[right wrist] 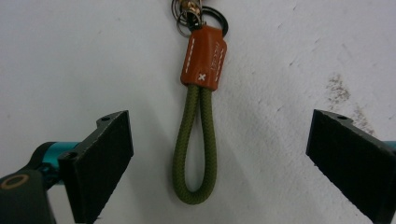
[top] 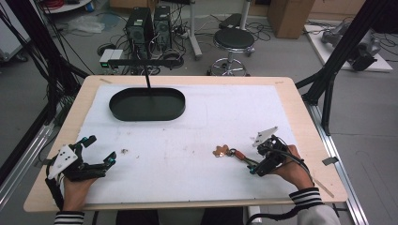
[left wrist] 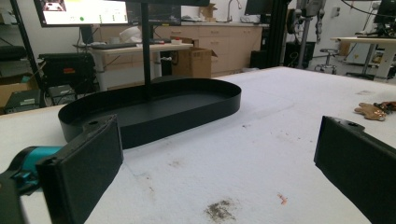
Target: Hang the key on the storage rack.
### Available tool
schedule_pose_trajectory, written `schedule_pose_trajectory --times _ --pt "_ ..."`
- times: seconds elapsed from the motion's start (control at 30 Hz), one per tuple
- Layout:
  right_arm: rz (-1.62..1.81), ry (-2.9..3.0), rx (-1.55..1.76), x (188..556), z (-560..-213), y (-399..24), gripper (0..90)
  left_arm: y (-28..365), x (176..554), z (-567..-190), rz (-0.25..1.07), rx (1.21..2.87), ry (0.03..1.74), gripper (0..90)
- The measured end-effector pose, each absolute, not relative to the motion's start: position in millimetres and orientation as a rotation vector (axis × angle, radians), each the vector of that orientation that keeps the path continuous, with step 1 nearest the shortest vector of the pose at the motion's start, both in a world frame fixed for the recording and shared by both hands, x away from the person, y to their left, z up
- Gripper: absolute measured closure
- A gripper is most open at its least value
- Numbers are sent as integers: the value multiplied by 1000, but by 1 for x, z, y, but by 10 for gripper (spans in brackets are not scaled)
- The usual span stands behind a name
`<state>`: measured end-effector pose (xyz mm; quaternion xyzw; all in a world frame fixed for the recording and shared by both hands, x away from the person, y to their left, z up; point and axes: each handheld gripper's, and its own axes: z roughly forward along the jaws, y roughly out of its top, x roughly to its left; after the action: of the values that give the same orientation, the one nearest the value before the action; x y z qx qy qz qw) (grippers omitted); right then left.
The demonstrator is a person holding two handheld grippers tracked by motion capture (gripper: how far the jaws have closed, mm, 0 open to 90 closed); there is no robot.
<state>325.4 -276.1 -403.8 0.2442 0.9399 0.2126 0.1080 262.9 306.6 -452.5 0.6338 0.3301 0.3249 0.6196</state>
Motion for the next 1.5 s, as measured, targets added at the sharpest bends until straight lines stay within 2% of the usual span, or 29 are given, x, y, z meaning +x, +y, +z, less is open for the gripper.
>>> schedule_pose_trajectory --times 0.1,0.13,0.43,0.47,0.5,0.53,0.77,1.3,1.5 --pt "607 2780 717 327 -405 -275 69 307 263 -452 747 1459 760 17" --pt "591 2801 719 328 -405 -274 130 307 263 -452 747 1459 760 17" --pt "547 2875 714 332 -406 -269 244 306 263 -452 747 1459 763 17" --pt "534 2894 703 334 -406 -268 286 306 263 -452 747 1459 763 17" --pt "534 2894 703 334 -406 -268 286 306 263 -452 747 1459 763 17" --pt "529 2906 710 336 -406 -267 346 307 263 -452 746 1459 764 17" --pt "490 2941 722 339 -405 -264 452 307 263 -452 745 1457 765 17" --pt "450 2978 734 341 -406 -265 565 307 264 -452 744 1459 765 17" --pt "417 2980 707 341 -406 -264 647 307 264 -452 743 1460 765 17"
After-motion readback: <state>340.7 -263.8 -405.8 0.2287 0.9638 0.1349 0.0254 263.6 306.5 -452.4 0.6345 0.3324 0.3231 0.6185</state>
